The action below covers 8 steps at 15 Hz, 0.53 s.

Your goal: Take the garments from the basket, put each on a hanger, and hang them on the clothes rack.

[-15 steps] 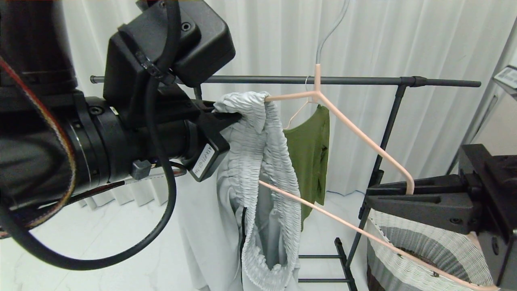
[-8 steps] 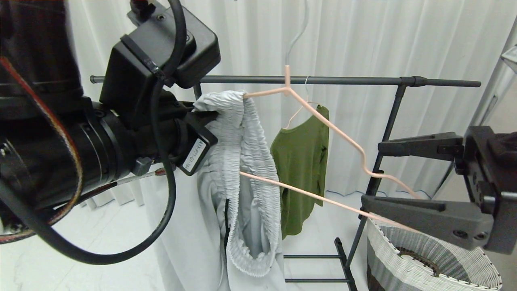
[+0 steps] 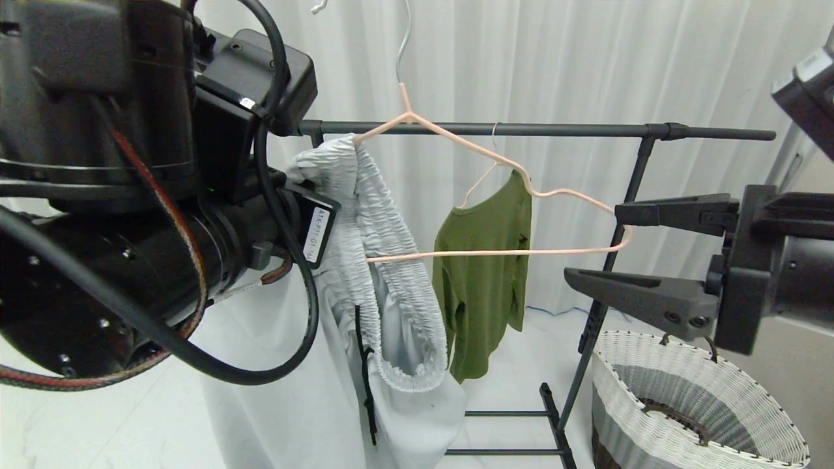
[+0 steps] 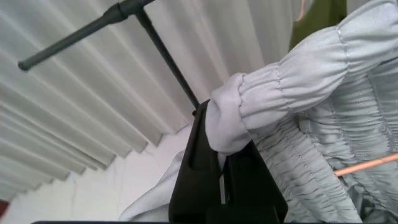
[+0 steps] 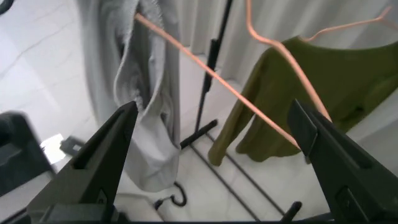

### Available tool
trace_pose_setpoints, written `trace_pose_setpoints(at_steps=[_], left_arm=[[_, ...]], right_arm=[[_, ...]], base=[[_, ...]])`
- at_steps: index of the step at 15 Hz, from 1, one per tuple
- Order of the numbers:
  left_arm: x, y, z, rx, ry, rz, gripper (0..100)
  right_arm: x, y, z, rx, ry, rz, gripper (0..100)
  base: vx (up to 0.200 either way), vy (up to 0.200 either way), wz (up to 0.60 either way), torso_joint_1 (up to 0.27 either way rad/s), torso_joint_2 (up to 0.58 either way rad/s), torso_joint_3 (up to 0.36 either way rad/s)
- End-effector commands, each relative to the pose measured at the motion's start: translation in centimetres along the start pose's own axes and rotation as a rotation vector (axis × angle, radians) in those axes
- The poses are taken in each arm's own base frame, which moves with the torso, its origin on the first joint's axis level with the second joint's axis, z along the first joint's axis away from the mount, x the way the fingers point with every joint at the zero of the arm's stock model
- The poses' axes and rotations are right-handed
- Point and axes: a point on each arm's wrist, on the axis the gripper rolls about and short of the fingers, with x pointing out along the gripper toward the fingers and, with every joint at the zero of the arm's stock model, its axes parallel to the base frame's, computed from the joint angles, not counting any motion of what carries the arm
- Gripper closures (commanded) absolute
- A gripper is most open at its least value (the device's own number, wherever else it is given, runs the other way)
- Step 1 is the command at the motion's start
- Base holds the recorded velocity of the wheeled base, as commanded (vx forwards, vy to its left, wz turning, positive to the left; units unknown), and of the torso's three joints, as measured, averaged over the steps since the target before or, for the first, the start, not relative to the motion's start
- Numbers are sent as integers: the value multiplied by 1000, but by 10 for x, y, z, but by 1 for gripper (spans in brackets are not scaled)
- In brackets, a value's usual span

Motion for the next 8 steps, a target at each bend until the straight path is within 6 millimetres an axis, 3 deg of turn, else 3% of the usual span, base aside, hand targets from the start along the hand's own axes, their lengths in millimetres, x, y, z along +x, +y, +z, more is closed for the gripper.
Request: trace_pose_setpoints(at_steps=[1, 5, 8], left_arm=[[7, 4, -5, 7, 38, 65, 100], [11, 6, -1, -38, 46, 131, 100], [10, 0, 22, -193, -16, 108, 100]], right_arm=[[20, 0, -5, 0, 14, -28, 0], [33, 3, -12, -2, 14, -19, 0], [45, 11, -25, 3, 70, 9, 0]], base=[[0, 0, 0, 0, 0, 0], [0, 0, 0, 0, 0, 0], [0, 0, 0, 0, 0, 0]])
